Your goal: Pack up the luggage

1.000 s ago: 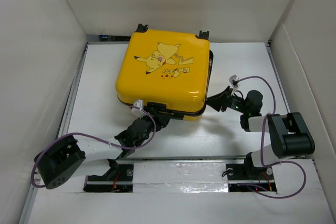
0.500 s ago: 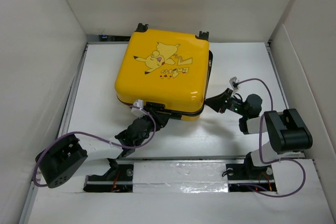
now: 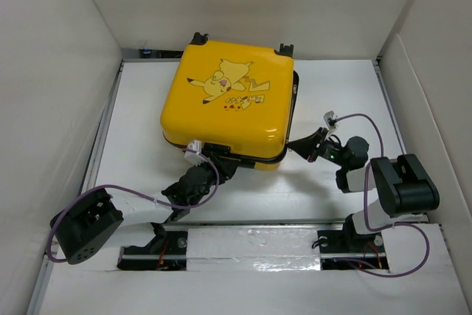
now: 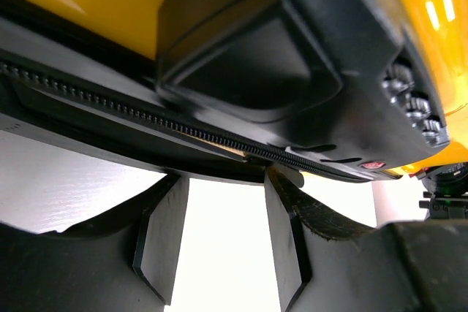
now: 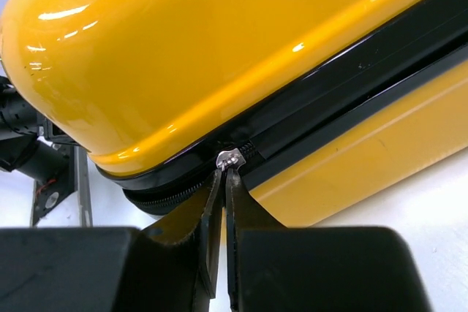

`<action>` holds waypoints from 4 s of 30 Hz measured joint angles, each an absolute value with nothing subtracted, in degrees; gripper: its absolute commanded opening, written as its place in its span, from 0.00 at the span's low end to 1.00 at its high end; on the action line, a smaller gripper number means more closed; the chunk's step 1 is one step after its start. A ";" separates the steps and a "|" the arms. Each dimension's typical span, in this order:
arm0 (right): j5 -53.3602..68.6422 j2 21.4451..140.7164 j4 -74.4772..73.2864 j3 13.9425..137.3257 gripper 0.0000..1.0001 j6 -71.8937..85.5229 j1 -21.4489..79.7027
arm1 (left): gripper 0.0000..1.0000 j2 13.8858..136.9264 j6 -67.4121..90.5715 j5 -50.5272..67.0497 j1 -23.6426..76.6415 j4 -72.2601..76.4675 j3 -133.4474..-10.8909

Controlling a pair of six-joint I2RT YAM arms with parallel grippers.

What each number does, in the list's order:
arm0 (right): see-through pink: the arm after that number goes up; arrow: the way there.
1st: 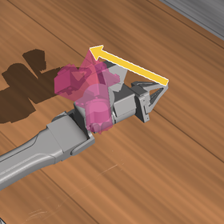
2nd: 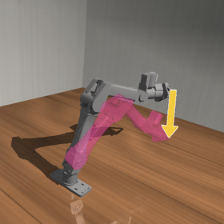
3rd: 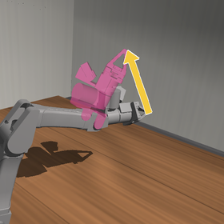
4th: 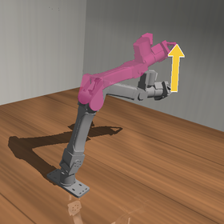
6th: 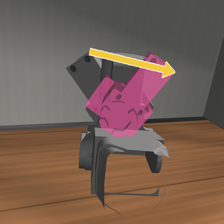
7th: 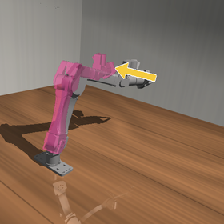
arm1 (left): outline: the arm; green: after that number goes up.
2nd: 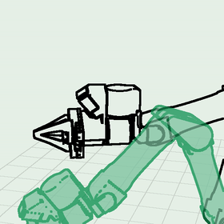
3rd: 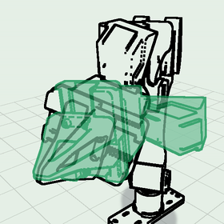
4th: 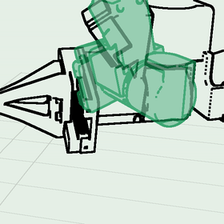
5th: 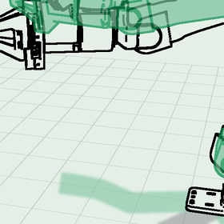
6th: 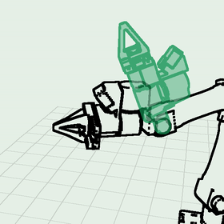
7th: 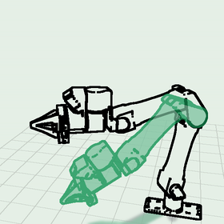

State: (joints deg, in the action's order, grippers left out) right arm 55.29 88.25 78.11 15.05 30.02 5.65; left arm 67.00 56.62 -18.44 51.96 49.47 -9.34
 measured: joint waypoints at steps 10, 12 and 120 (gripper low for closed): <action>47.53 85.65 79.96 10.55 0.00 32.42 7.88 | 0.36 68.29 56.62 -18.57 51.96 51.22 -9.37; 43.33 82.06 77.84 9.30 0.00 30.26 10.20 | 0.35 69.10 56.62 -18.72 51.92 52.12 -9.52; -12.25 51.59 19.55 21.89 0.98 17.58 68.36 | 0.84 47.75 42.72 -3.77 34.74 18.37 -33.98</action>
